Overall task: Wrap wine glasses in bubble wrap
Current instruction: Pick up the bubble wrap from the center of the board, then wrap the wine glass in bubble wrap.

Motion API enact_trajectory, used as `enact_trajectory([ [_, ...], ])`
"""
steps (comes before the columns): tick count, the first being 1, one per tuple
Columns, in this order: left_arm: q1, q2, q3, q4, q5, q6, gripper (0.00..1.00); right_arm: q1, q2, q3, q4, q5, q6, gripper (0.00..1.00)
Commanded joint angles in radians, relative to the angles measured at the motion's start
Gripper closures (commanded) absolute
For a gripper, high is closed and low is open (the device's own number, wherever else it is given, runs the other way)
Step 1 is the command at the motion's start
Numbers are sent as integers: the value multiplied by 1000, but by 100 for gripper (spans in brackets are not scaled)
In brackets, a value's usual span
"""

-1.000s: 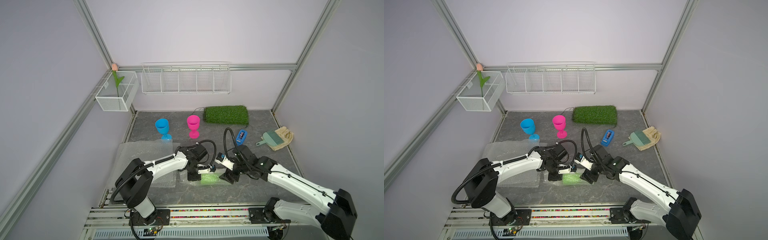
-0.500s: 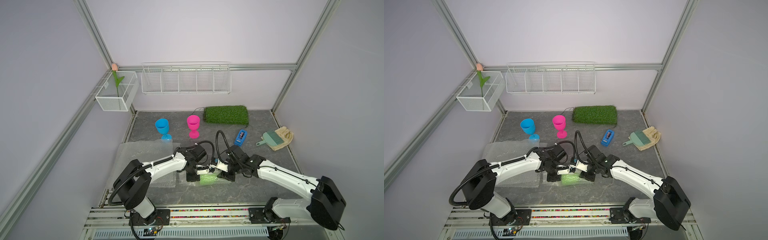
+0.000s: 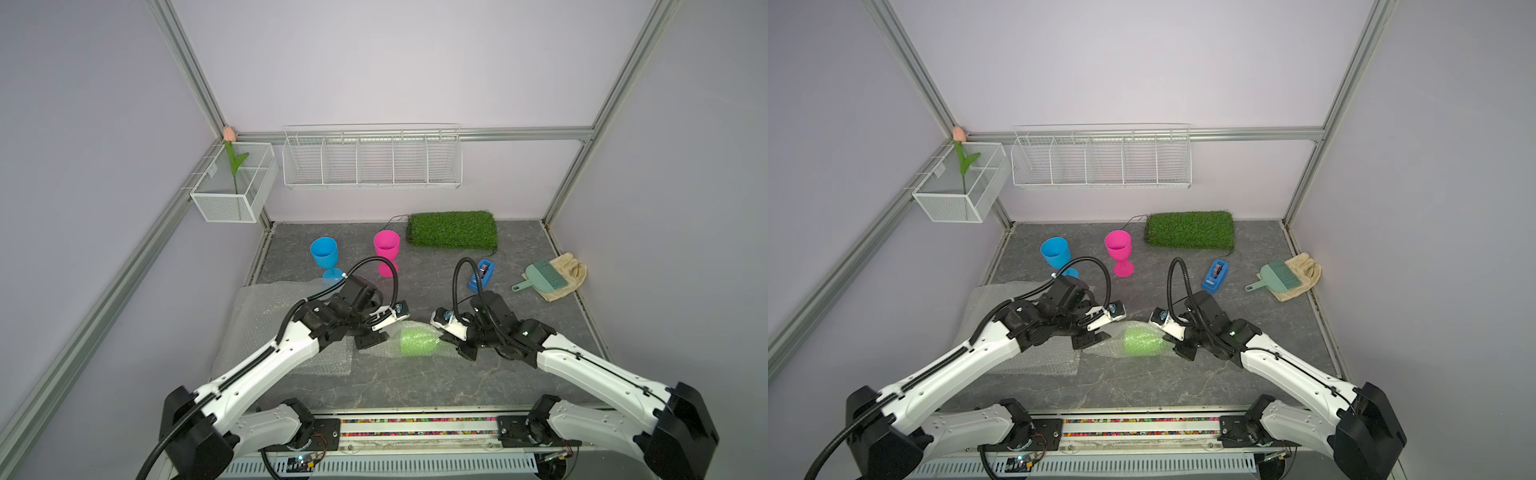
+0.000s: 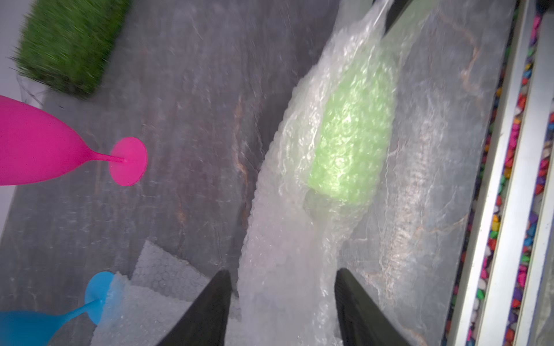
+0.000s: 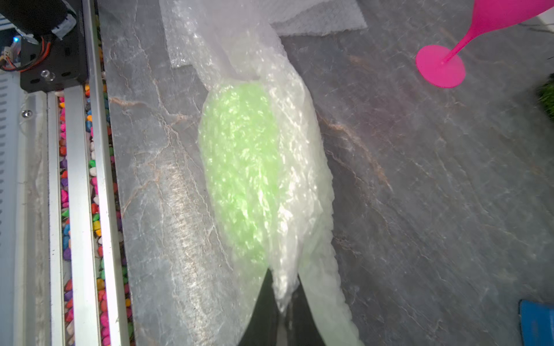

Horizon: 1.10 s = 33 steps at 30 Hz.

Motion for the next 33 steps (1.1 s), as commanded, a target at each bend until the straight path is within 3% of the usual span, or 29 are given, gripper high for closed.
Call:
enact_trajectory([
  [1, 4, -151, -56, 34, 0, -10, 30, -27, -85, -27, 92, -73, 41, 93],
  [6, 5, -433, -144, 133, -37, -19, 16, -100, -210, -31, 133, -141, 102, 93],
  [11, 5, -567, -158, 158, -90, -15, 13, -169, -313, -10, 132, -263, 115, 93],
  [21, 5, -577, -84, 132, -63, 7, 11, -193, -372, 93, -8, -524, 34, 93],
  [28, 5, -612, -41, 120, 0, 1, 8, -192, -398, 100, -118, -467, -72, 93],
  [33, 5, -594, -13, 47, 52, 11, 8, -192, -434, 101, -148, -513, -132, 93],
])
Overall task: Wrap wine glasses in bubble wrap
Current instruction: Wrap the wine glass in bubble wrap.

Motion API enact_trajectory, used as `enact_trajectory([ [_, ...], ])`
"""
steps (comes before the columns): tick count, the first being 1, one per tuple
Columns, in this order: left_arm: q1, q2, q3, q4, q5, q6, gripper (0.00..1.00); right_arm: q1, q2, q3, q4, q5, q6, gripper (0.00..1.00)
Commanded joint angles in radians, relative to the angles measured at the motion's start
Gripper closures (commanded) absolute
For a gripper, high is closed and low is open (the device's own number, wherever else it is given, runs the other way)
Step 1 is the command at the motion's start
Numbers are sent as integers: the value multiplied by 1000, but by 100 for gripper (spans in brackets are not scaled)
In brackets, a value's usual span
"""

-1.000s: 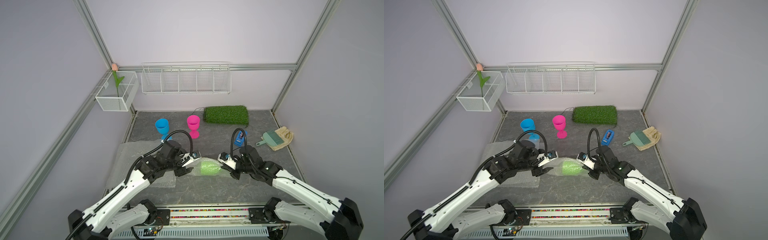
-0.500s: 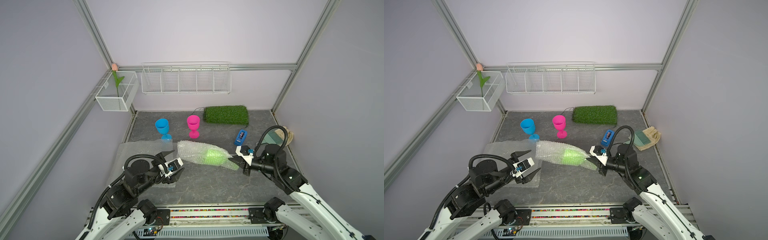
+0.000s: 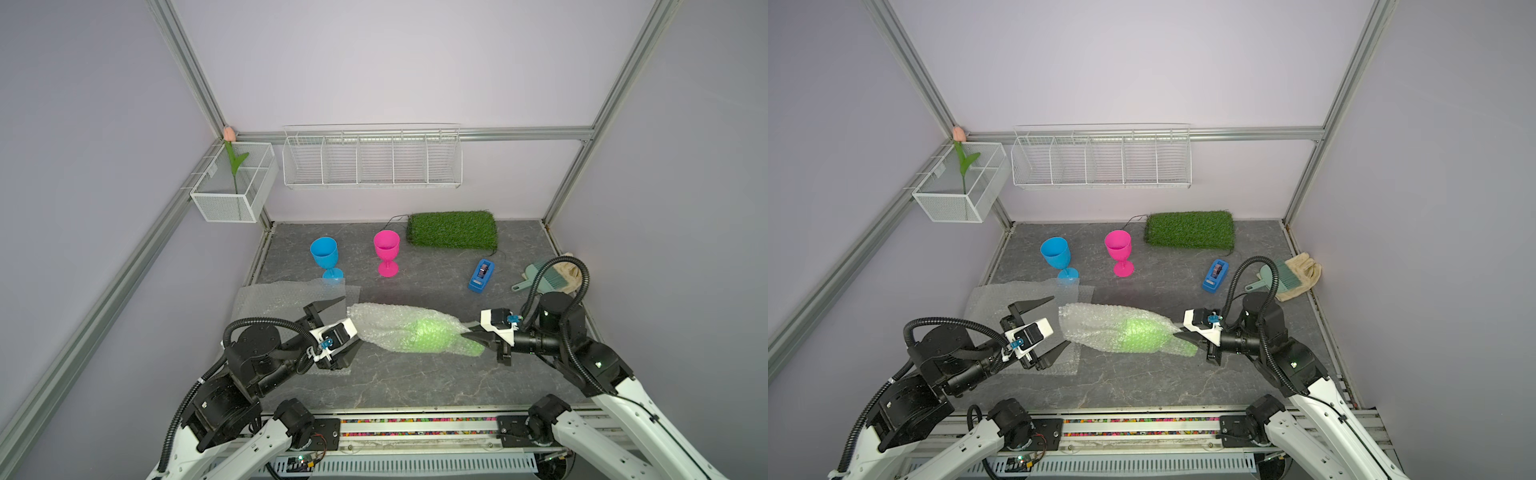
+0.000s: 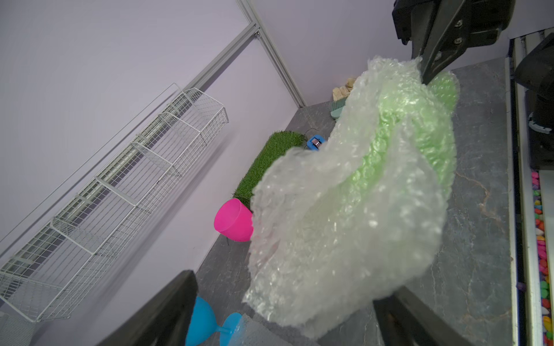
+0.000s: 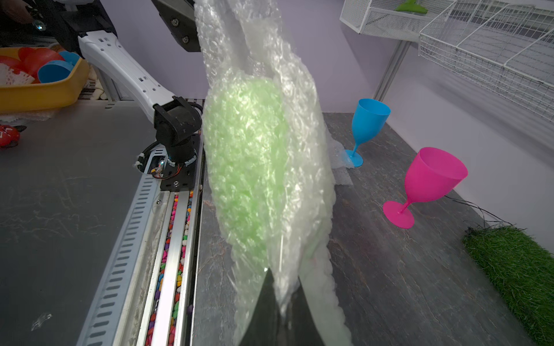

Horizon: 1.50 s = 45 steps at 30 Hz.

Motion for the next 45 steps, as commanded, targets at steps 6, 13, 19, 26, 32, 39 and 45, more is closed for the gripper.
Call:
enact_trajectory([
  [6, 3, 51, 60, -123, 148, 20, 8, -4, -26, 41, -79, -87, -110, 93],
  [13, 3, 66, 78, -183, 203, 43, 51, -4, -15, 44, -77, -79, -100, 93],
  [19, 3, 94, 102, -236, 214, 66, 90, -5, -5, 21, -37, -72, -73, 94],
  [26, 4, 94, 136, -224, 152, 77, 100, 5, 46, -72, 140, -79, 47, 93],
  [32, 3, 161, 196, -250, 154, 97, 100, 57, 104, -253, 493, -15, 173, 93],
  [39, 3, 251, 224, -246, 166, 115, 100, 142, 327, -428, 900, 57, 190, 93],
  [45, 3, 361, 232, -226, 209, 114, 100, 152, 631, -482, 1252, 59, 193, 93],
])
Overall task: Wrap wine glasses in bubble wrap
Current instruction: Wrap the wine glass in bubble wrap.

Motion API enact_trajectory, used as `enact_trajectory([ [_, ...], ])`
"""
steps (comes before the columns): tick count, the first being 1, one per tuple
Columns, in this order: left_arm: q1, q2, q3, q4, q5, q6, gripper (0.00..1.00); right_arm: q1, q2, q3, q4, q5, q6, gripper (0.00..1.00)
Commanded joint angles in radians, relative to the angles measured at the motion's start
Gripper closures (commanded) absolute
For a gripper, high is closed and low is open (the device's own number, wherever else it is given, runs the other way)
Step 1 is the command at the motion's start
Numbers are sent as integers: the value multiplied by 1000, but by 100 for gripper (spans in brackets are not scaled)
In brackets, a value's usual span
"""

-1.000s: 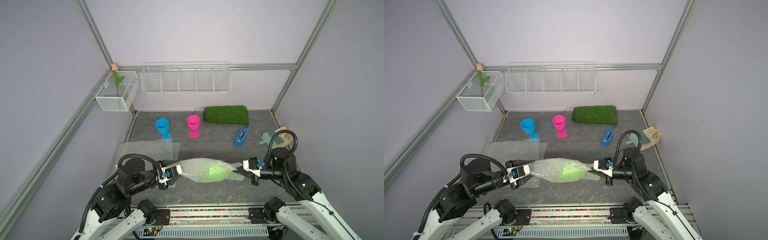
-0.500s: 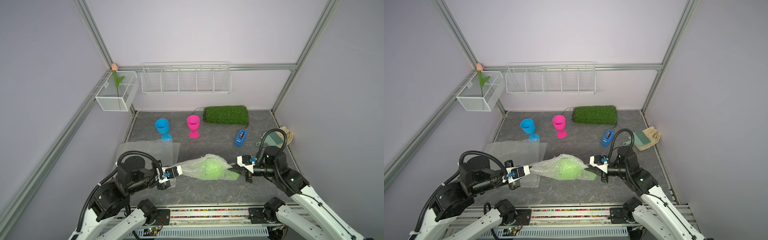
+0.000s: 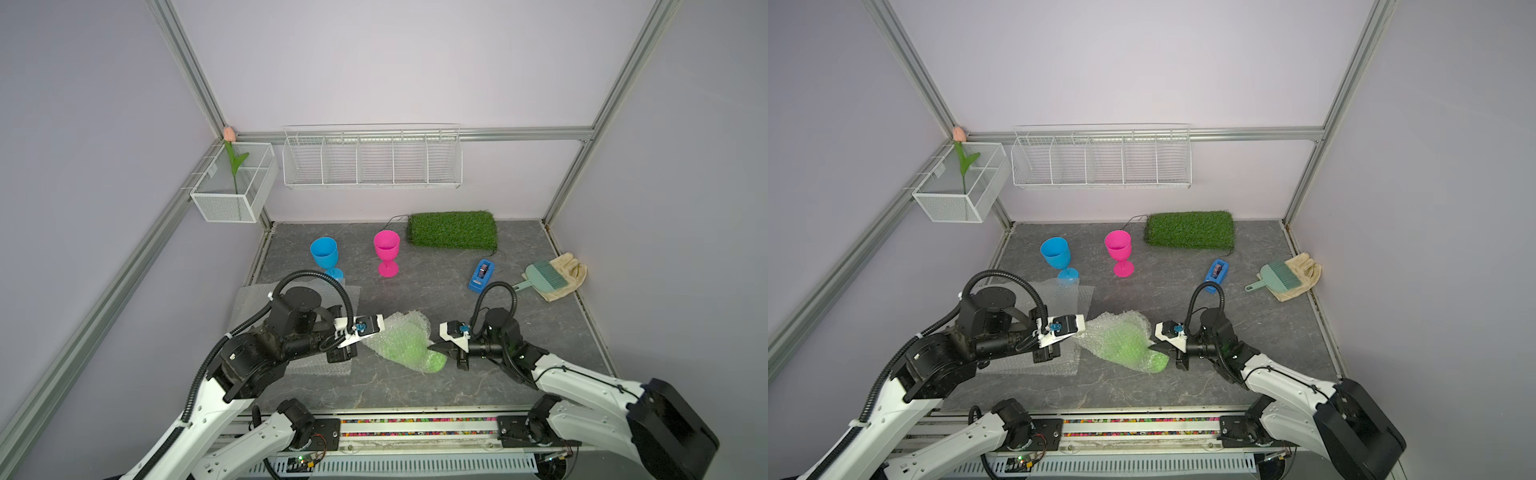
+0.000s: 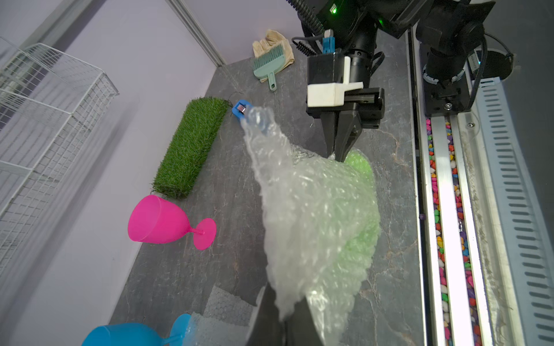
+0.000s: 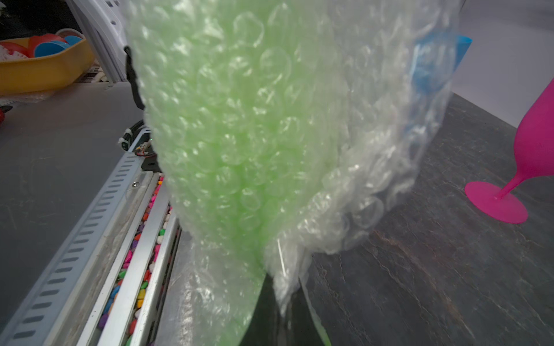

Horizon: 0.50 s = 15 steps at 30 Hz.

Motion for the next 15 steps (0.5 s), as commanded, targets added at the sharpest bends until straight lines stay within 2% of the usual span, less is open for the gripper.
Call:
enact_trajectory([
  [1, 3, 44, 45, 20, 47, 15, 100, 4, 158, -38, 322, 26, 22, 93],
  [7, 3, 122, 79, 0, 58, -24, 100, 2, 540, -78, 855, 50, 115, 93],
  [10, -5, 156, 93, -10, 64, -53, 100, 4, 649, -49, 888, 19, 107, 93],
  [15, -48, 199, 98, -14, 14, -80, 100, 9, 678, -70, 887, 80, 72, 93],
])
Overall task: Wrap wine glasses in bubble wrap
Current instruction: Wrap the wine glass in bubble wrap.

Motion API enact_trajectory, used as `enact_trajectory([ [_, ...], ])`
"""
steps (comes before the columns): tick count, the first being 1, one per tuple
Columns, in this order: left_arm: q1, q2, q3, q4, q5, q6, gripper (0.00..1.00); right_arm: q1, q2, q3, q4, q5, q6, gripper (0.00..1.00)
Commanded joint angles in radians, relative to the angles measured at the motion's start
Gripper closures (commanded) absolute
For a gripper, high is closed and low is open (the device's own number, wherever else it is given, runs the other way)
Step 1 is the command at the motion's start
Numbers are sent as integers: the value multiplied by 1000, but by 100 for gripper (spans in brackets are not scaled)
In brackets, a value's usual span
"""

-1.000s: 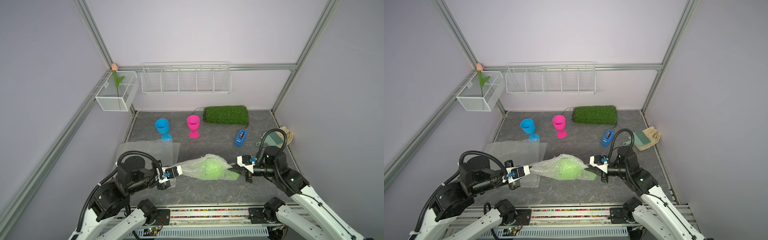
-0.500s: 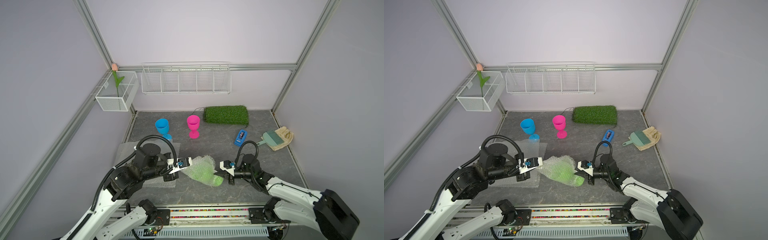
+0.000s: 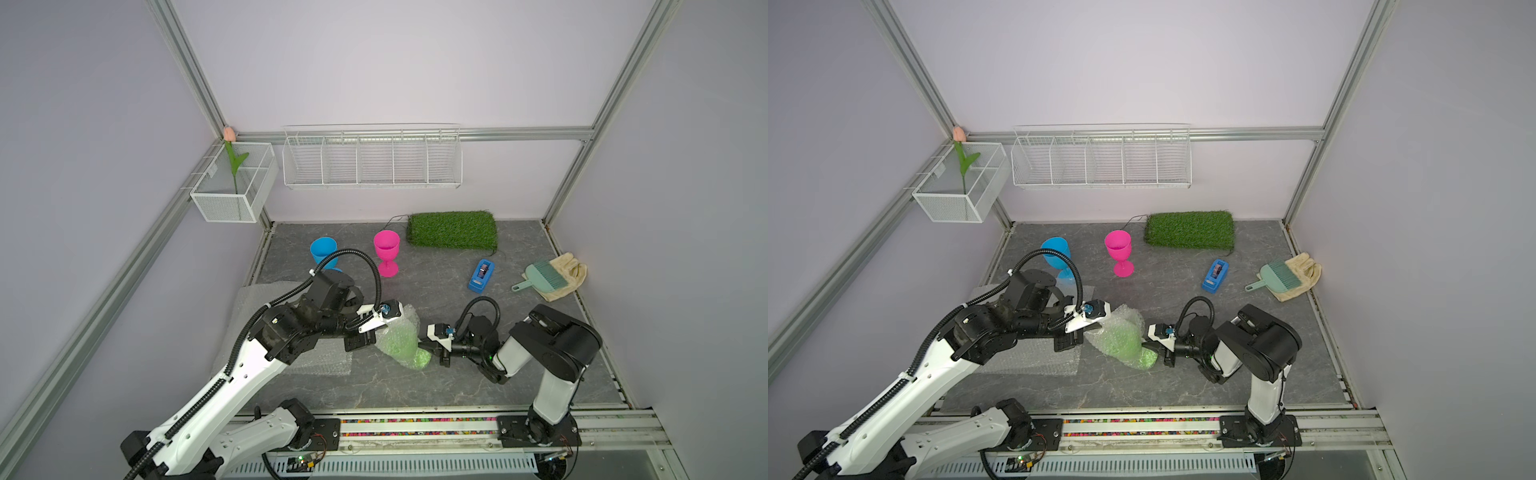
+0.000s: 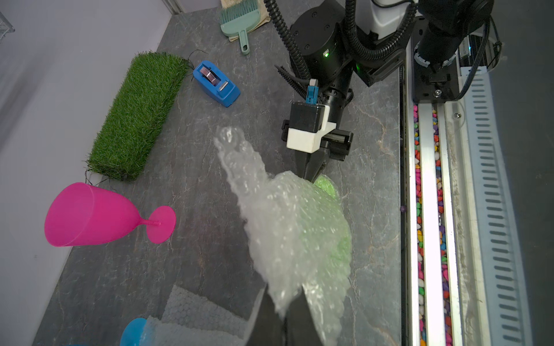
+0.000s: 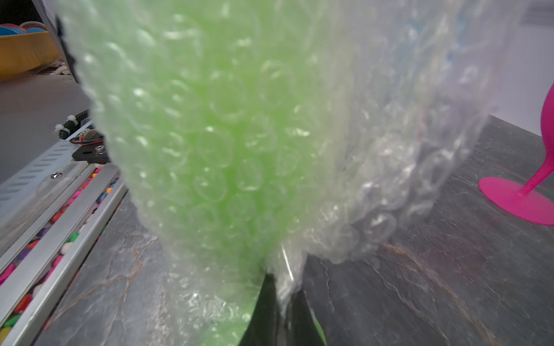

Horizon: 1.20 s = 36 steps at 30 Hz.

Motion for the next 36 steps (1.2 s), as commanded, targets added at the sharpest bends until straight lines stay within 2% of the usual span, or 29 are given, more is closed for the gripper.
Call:
enact_trajectory([
  [1, -31, 13, 42, 12, -10, -32, 100, 2, 21, -41, 30, 75, -23, 93],
  [6, -63, 67, 44, 33, -30, -54, 100, -32, -11, -111, 30, 149, -47, 93],
  [12, -74, 121, 45, 54, -49, -71, 100, -37, -2, -130, 30, 166, -60, 93],
  [22, -104, 327, 180, -45, -183, -109, 100, -36, 1, -128, 30, 159, -64, 93],
  [32, -139, 571, 300, -236, -93, -55, 100, -37, 4, -128, 30, 170, -61, 93],
  [36, -167, 663, 287, -265, -126, -59, 100, -37, 7, -125, 30, 175, -59, 93],
])
